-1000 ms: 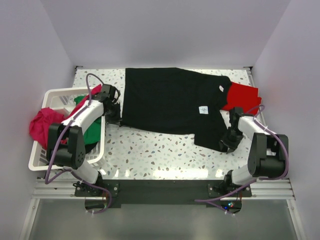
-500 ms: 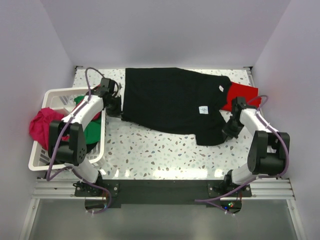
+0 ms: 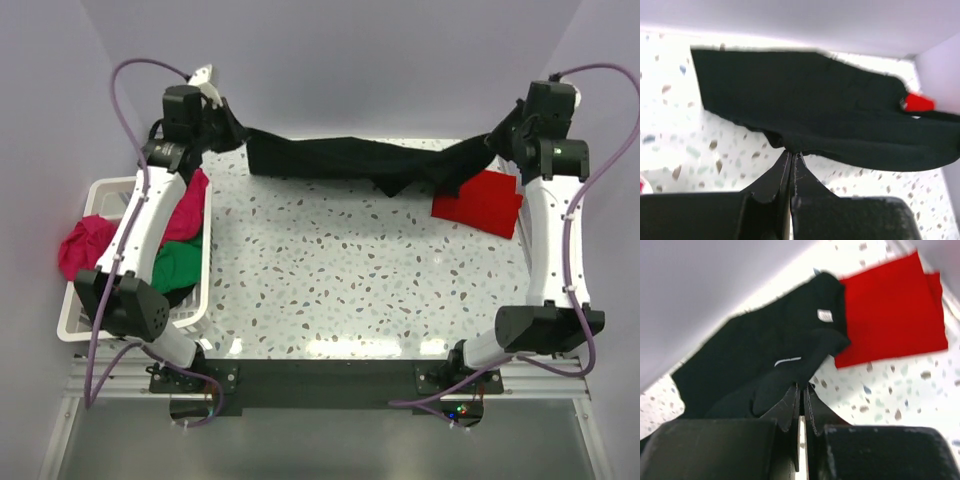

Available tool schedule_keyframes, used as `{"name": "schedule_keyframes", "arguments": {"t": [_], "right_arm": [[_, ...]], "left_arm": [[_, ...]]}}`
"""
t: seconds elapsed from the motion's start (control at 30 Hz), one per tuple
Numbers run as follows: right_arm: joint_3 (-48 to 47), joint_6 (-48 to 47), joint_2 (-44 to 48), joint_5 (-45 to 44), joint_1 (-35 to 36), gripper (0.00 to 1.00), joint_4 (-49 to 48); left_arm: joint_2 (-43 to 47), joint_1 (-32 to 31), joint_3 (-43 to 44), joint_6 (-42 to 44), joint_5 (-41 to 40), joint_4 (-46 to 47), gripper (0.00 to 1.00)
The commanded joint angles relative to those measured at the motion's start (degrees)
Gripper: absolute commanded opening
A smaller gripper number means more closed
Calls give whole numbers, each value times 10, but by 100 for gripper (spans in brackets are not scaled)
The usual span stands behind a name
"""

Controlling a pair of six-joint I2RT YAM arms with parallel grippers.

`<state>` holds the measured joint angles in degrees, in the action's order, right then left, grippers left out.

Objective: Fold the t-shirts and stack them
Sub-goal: Flatten the tshirt out

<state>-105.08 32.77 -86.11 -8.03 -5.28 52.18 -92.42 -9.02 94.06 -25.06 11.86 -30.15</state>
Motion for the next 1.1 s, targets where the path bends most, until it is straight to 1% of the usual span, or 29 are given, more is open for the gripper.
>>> {"name": "schedule_keyframes", "arguments": {"t": [0.0,0.07,0.1,0.27,0.37,0.4,0.47,0.5,0.63,0.7,0.83,0.93,1.07], "right_arm": [[-62,-32,35,-27,-2,0,-34],[-70,-52,59,-27,-2,0,-85],[-72,-58,86,-30,-2,0,-102],[-94,-111,142,-62,-2,0,-190],[-117,-133,154,-70,-2,0,-209],[-138,-135,153,-70,-2,0,-212],[-164,-136,142,-63,-2,0,-219],[-171,-136,136,-52,-3,0,-220],[-181,-116,92,-20,-2,0,-223],[-179,-109,56,1,-2,0,-226],[-186,-91,-13,40,-2,0,-223],[-218,-85,-62,58,-3,0,-213],[-288,-76,-94,64,-2,0,-212]], "left_arm": [[69,4,66,-41,-3,79,0],[102,4,75,-53,-16,93,0],[116,5,81,-55,-34,105,0],[207,5,96,-51,-105,131,0],[236,4,104,-50,-117,138,0],[240,5,110,-51,-130,139,0],[240,5,113,-59,-123,142,0],[234,4,114,-61,-121,141,0],[190,5,112,-81,-73,132,0],[152,5,121,-83,-41,129,0],[72,4,154,-83,-6,111,0],[39,5,189,-82,10,93,0],[8,5,229,-90,16,96,0]]}}
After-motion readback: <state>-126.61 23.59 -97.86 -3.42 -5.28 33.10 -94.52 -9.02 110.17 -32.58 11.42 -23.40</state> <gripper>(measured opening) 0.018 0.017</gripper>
